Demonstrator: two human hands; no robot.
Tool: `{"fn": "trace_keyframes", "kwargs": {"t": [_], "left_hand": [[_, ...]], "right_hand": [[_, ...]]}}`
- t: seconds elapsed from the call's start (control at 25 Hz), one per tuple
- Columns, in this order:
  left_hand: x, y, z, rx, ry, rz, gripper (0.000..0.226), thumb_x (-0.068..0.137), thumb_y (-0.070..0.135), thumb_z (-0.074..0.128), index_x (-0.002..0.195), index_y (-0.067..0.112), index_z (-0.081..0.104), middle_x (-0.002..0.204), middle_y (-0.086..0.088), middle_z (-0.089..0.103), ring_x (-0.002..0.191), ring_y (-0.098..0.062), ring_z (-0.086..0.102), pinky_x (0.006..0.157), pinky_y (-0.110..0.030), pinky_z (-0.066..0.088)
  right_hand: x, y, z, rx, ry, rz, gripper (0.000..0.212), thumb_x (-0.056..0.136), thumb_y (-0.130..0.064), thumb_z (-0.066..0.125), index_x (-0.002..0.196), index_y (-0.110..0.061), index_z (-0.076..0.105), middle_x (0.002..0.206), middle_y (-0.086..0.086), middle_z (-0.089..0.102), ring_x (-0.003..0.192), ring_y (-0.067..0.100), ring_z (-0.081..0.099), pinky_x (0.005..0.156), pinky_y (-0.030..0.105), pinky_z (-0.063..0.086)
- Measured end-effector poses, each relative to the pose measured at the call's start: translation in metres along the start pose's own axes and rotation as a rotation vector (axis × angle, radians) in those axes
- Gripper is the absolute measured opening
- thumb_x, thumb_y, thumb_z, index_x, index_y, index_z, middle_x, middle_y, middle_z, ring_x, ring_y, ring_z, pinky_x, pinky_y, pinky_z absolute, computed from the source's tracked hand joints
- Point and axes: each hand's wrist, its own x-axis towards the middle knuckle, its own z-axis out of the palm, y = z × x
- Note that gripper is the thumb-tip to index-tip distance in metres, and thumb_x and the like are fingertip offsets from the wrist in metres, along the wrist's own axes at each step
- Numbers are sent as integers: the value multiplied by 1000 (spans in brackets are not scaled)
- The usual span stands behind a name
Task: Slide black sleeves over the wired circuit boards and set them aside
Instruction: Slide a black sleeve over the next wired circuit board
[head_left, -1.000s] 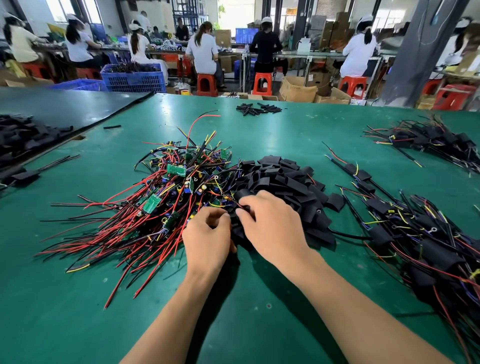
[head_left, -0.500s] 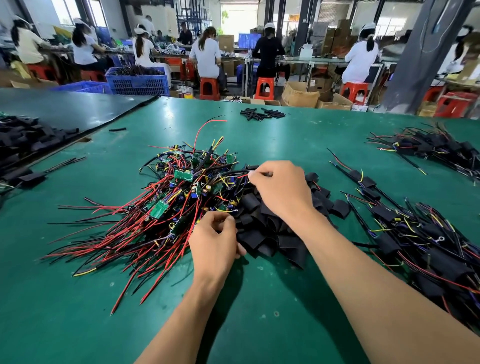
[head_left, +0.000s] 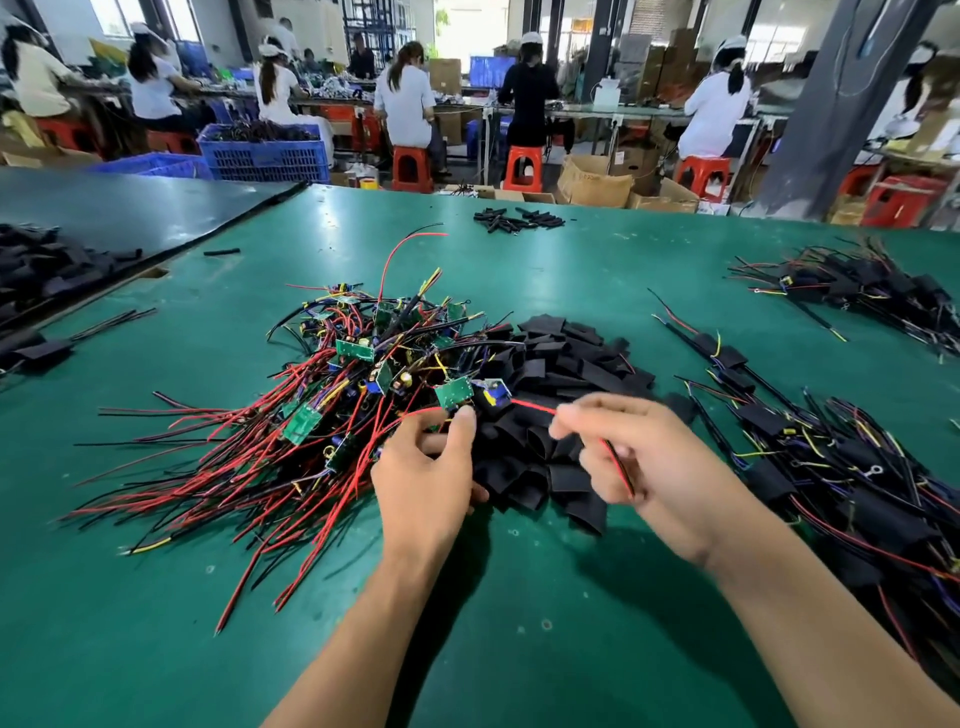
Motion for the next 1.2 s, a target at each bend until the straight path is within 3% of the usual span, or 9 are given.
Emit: {"fn": "trace_keyframes", "kwargs": {"t": [0.16, 0.32, 0.44, 0.56, 0.68, 0.8, 0.92, 1.04, 1.2], "left_hand": [[2, 9, -2, -240, -95, -184, 27, 96, 36, 62, 92, 10, 66, 79, 1, 77, 41, -19, 61, 37, -20, 39], [9, 11, -7, -454, -146, -320, 19, 97, 26, 63, 99, 7, 67, 81, -3, 77, 41, -11, 56, 41, -19, 43], [11, 8, -8, -490, -166, -339, 17, 95, 25, 64, 101, 9, 66, 85, -3, 78, 45, -10, 57, 43, -19, 45], [13, 6, -9, -500, -192, -338, 20, 95, 27, 64, 104, 10, 68, 87, -2, 77, 48, -10, 59, 45, -19, 47], [14, 6, -10, -523, -212, -329, 21, 95, 29, 63, 103, 10, 69, 86, -3, 76, 49, -10, 60, 45, -19, 47], [13, 7, -11, -523, -216, -292, 21, 95, 29, 64, 101, 9, 66, 92, -6, 78, 48, -11, 60, 46, -19, 47], [12, 9, -11, -499, -266, -245, 17, 94, 28, 66, 101, 13, 66, 96, -7, 77, 48, -11, 59, 47, -19, 46], [11, 11, -11, -513, -218, -242, 10, 92, 24, 68, 94, 14, 68, 85, -4, 75, 41, -9, 50, 43, -17, 40], [9, 13, -9, -565, -203, -245, 6, 96, 19, 64, 92, 14, 64, 87, -2, 76, 43, -8, 53, 44, -17, 42]], "right_hand": [[-11, 16, -9, -265, -115, 68, 26, 83, -43, 70, 80, -17, 74, 54, -4, 36, 49, 15, 25, 45, 19, 22], [-4, 12, -2, -440, -182, 105, 47, 82, -68, 63, 81, -21, 73, 58, -14, 48, 54, 11, 34, 51, 19, 28], [11, 7, 12, -520, -47, 76, 51, 79, -74, 61, 80, -23, 69, 64, -12, 68, 47, 9, 46, 49, 20, 37], [27, 8, 32, -581, 70, 32, 43, 82, -64, 65, 88, -22, 68, 71, -4, 74, 46, 4, 57, 49, 17, 45], [38, 12, 48, -680, 171, -23, 34, 86, -55, 61, 90, -23, 71, 74, -1, 73, 73, 15, 69, 73, 34, 56], [39, 11, 53, -694, 218, -62, 29, 86, -50, 56, 83, -25, 70, 68, -2, 71, 74, 18, 67, 75, 40, 56], [37, 7, 48, -697, 212, -96, 27, 83, -51, 54, 78, -29, 68, 64, -6, 67, 69, 16, 64, 70, 39, 54], [35, 5, 43, -706, 204, -115, 29, 83, -50, 54, 80, -24, 67, 63, -1, 64, 68, 20, 62, 66, 40, 51], [38, 3, 37, -625, 339, -92, 28, 83, -44, 56, 76, -20, 68, 57, -6, 62, 53, 14, 50, 54, 33, 41]]}}
